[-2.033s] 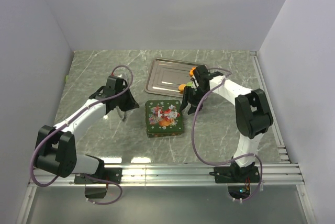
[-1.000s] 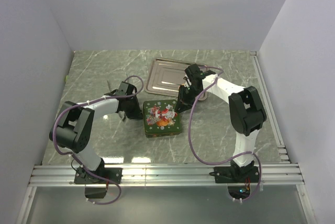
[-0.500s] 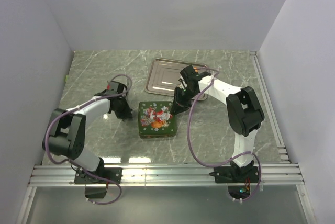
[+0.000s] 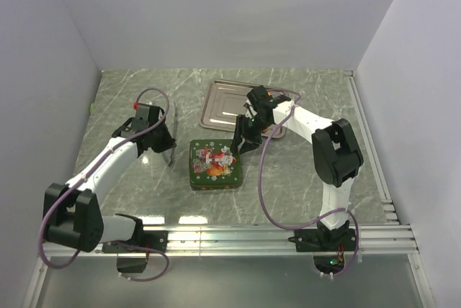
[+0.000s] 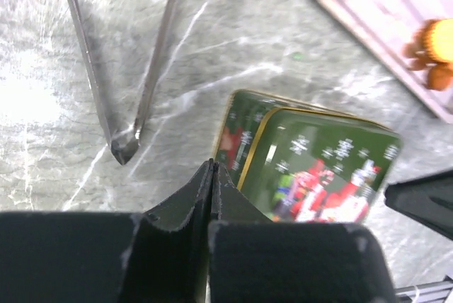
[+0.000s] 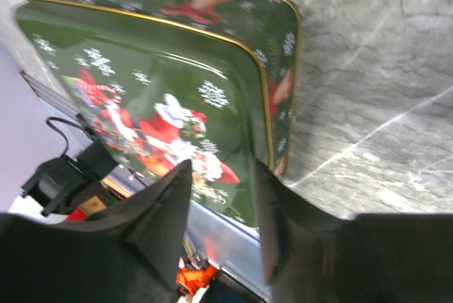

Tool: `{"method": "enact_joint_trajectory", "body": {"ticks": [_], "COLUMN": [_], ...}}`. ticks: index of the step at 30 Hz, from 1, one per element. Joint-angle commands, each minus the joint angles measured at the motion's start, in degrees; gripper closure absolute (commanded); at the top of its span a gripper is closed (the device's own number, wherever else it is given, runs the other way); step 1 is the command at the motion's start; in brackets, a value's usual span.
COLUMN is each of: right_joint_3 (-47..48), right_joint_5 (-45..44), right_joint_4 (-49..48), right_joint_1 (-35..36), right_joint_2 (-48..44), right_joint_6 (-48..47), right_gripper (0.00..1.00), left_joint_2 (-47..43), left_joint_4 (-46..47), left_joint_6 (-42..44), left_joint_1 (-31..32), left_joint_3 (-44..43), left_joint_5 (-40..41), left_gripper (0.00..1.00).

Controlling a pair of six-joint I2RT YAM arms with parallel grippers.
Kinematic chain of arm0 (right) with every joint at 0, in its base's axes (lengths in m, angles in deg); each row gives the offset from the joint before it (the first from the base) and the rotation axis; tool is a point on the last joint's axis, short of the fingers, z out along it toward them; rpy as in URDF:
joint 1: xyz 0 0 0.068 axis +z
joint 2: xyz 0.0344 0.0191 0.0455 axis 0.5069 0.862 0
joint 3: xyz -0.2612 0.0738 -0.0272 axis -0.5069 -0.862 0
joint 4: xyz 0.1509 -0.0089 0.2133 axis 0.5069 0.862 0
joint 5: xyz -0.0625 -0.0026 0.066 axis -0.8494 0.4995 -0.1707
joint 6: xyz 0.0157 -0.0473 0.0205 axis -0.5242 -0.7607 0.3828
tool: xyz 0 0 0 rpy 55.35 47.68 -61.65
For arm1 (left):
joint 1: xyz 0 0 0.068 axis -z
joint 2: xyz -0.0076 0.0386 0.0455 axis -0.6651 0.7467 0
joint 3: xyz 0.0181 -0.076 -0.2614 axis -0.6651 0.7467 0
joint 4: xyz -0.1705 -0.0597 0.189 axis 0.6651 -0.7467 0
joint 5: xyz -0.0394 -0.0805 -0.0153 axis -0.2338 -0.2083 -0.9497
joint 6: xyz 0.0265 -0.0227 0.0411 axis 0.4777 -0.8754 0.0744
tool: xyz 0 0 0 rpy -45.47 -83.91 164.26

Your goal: Pack the cookies

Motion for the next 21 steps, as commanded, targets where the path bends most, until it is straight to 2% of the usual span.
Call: {"method": "enact_joint_trajectory", "body": {"ticks": [1, 2, 6, 12, 15, 21], "right_joint_3": [4.8, 5.5, 8.4, 10.8, 11.9, 8.8], "right_joint_5": [-1.1, -1.8, -5.0, -7.4, -7.9, -6.5], "right_joint_4": [1.2, 2.9, 5.8, 8.6, 9.2, 5.0], "right_joint_1": [0.2, 0.1, 0.2, 0.1, 0.0, 0.4], "right_joint_2": [-1.0, -1.3, -2.5, -6.3, -9.7, -22.3], "right_joint_6": [-1.1, -1.5, -3.6, -4.4, -5.6, -8.1], "right_gripper": [0.49, 0.45, 0.41, 0.37, 0.36, 0.35], "left_joint_2": [-3.7, -4.9, -6.9, -8.3, -8.6, -8.2], "left_joint_4": [-0.3, 0.2, 1.0, 1.8, 2.4, 4.8], "left_joint_6": [0.2, 0.3, 1.1, 2.2, 3.1, 4.4], "left_joint_1": [0.3, 0.4, 0.7, 1.6, 2.7, 5.3], "left_joint_3": [-2.6, -2.8, -3.6, -6.7, -8.8, -13.3], "left_joint_5": [-0.9, -1.9, -4.1, -5.9, -6.6, -8.3], "left_gripper": [0.94, 0.93, 0.87, 0.68, 0.6, 0.41]}}
